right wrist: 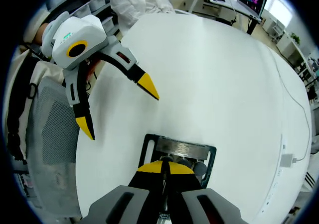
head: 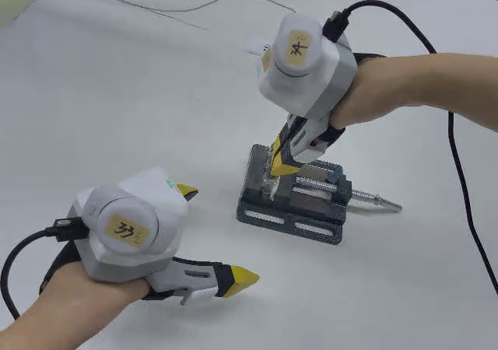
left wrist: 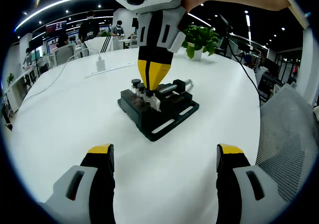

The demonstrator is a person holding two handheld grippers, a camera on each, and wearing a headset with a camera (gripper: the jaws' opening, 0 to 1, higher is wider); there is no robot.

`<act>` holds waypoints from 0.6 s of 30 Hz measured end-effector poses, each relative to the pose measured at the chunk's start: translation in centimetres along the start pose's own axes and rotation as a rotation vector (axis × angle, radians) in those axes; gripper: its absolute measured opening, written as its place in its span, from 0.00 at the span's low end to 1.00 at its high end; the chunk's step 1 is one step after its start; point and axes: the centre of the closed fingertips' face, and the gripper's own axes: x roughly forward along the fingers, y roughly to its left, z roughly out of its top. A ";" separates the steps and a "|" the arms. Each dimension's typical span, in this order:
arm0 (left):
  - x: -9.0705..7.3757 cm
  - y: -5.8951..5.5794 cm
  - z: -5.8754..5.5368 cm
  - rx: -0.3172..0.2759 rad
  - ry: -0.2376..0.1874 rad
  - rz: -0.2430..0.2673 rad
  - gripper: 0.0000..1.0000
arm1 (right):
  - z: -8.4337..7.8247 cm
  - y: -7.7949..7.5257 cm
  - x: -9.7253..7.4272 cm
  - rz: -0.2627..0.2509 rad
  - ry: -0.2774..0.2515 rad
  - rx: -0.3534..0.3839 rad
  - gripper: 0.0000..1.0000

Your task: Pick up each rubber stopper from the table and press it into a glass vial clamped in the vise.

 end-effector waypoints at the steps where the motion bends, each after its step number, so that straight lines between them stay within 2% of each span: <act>1: 0.0 0.0 0.0 -0.001 -0.001 0.001 0.83 | -0.1 0.0 0.0 0.005 0.006 0.016 0.00; 8: 0.1 0.2 0.4 -0.005 -0.008 0.006 0.83 | -0.3 -0.4 0.2 0.012 0.020 0.037 0.00; 9: 0.1 0.2 0.4 -0.006 -0.009 0.006 0.83 | -0.3 -0.5 0.2 0.012 0.031 0.014 0.00; 14: 0.2 0.2 0.4 -0.010 -0.010 0.007 0.83 | -0.5 -0.6 0.3 -0.006 0.038 0.020 0.00; 15: 0.2 0.2 0.4 -0.010 -0.010 0.007 0.83 | -0.5 -0.7 0.3 -0.008 0.039 0.040 0.00; 18: 0.3 0.1 0.4 -0.012 -0.010 0.006 0.83 | -0.5 -0.7 0.4 -0.008 0.054 0.031 0.00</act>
